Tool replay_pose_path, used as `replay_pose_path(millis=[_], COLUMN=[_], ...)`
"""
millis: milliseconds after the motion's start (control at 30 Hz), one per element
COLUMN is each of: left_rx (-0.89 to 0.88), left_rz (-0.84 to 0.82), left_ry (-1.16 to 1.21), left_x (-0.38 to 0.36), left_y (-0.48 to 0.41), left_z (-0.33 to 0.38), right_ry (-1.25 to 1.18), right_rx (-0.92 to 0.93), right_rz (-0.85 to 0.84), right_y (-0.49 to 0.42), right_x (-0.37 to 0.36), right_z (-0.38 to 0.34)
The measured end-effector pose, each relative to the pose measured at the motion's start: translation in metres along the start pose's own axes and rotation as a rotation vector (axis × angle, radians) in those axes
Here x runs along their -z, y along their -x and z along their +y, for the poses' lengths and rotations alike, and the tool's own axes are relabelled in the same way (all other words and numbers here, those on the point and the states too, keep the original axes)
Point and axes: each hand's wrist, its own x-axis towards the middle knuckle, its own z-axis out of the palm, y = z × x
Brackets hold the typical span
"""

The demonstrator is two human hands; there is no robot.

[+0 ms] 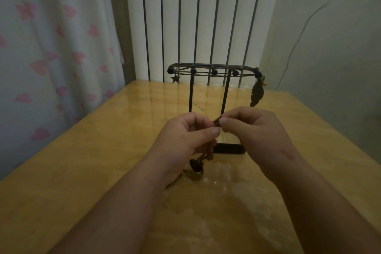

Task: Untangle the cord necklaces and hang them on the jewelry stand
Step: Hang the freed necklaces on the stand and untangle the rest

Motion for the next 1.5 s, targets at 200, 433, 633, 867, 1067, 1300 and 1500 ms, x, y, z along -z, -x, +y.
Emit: replay_pose_path(millis=[200,433,633,867,1067,1300,1500], left_rx=[0.107,0.377,0.304,0.192,-0.132,-0.156,-0.142], left_rz=[-0.248,-0.705,-0.944,-0.239,0.126,0.129,0.121], left_ry=[-0.237,-0.537,-0.649,-0.516,-0.218,-0.257,-0.275], left_x=[-0.001,-0.011,-0.020,-0.001,0.000,-0.007,-0.009], left_y=[0.005,0.011,0.014,0.009,0.001,0.004,0.004], left_z=[0.005,0.009,0.018,0.010,0.006,0.004,0.003], right_ry=[-0.234,-0.439,-0.443,-0.406,-0.384,-0.291,-0.256], right_rx=[-0.130,-0.208,-0.238,-0.224,-0.204,-0.182,-0.155], right_rz=[0.107,0.095,0.009,-0.027,-0.050,-0.048,-0.065], right_y=[-0.002,-0.006,-0.005,-0.002,0.000,0.000,0.000], right_x=[0.005,0.010,0.013,0.014,0.011,0.006,0.005], right_z=[-0.002,0.002,0.003,0.002,0.000,0.001,0.002])
